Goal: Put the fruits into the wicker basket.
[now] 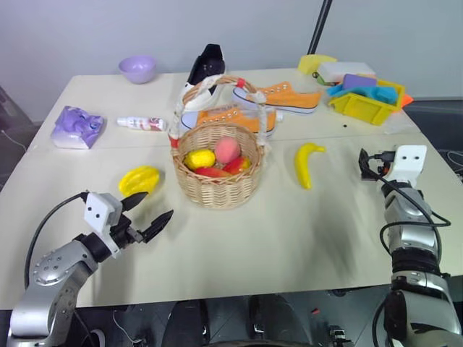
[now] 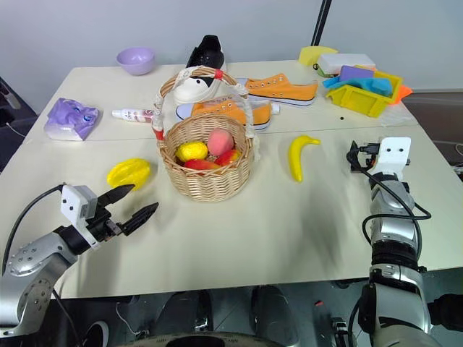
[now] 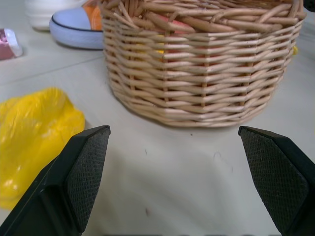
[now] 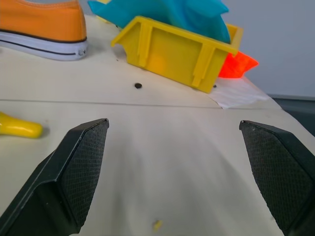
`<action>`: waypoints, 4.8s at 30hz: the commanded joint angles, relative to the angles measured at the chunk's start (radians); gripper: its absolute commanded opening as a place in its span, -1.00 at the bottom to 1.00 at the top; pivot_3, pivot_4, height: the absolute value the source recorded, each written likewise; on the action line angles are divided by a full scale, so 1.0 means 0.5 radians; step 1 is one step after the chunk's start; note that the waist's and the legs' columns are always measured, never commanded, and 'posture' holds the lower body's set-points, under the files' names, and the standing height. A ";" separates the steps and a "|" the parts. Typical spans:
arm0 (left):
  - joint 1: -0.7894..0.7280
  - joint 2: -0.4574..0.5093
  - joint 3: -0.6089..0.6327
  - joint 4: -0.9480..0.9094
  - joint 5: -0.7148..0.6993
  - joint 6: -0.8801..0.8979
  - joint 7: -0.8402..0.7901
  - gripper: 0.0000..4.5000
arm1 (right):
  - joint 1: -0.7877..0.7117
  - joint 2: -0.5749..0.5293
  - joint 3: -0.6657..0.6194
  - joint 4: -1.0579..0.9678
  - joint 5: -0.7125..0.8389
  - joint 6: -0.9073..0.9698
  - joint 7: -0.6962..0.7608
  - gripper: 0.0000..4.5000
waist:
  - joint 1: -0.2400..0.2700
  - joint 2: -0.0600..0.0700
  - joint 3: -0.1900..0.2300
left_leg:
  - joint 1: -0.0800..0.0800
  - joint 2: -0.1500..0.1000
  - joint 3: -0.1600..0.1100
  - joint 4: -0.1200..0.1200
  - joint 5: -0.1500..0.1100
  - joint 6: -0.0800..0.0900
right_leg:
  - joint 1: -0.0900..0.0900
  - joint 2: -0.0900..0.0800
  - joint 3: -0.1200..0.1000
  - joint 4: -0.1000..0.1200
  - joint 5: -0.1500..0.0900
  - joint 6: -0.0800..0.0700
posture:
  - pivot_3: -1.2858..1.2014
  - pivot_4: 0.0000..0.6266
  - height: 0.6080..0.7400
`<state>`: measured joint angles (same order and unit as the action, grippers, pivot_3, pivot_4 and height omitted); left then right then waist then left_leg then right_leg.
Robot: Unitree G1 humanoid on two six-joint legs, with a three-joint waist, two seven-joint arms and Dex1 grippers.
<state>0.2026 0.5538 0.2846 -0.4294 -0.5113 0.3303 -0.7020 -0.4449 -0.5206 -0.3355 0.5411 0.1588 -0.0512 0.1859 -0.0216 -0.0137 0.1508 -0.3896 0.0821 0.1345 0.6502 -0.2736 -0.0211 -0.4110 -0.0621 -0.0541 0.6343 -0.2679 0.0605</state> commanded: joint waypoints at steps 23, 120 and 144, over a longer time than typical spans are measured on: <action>-0.162 0.014 -0.002 0.074 -0.012 -0.198 -0.103 1.00 | 0.000 0.069 0.027 -0.093 0.038 -0.059 0.113 0.97 | 0.002 0.001 0.000 | 0.000 0.000 0.000 0.000 0.000 0.000 | 0.000 0.000 0.000 0.000 0.000 0.000 | 0.03 -0.52 1.00; -0.289 0.092 -0.166 -0.046 -0.274 -0.217 -0.443 1.00 | 0.065 0.285 0.369 -1.409 0.104 2.040 -0.035 -0.85 | 0.007 -0.001 -0.002 | -0.009 0.001 0.000 -0.004 -0.001 0.001 | -0.009 0.001 0.000 -0.004 -0.001 -0.005 | 0.03 -0.52 1.00; -0.326 -0.074 -0.129 0.190 -0.114 -0.452 -0.306 1.00 | 0.713 -0.308 0.485 -2.386 0.773 1.067 1.410 -0.85 | 0.018 -0.011 0.002 | -0.006 0.001 -0.004 -0.003 -0.002 0.002 | -0.008 0.000 0.000 -0.008 -0.005 -0.011 | 0.03 -0.52 1.00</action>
<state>0.0414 0.5122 0.2128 -0.3169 -0.5706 0.1226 -0.8516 -0.0561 -0.6595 -0.1085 -0.6694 0.5268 0.4935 0.8553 -0.0128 -0.0193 0.1519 -0.3928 0.0825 0.1328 0.6483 -0.2745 -0.0202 -0.4151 -0.0620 -0.0541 0.6299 -0.2707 0.0548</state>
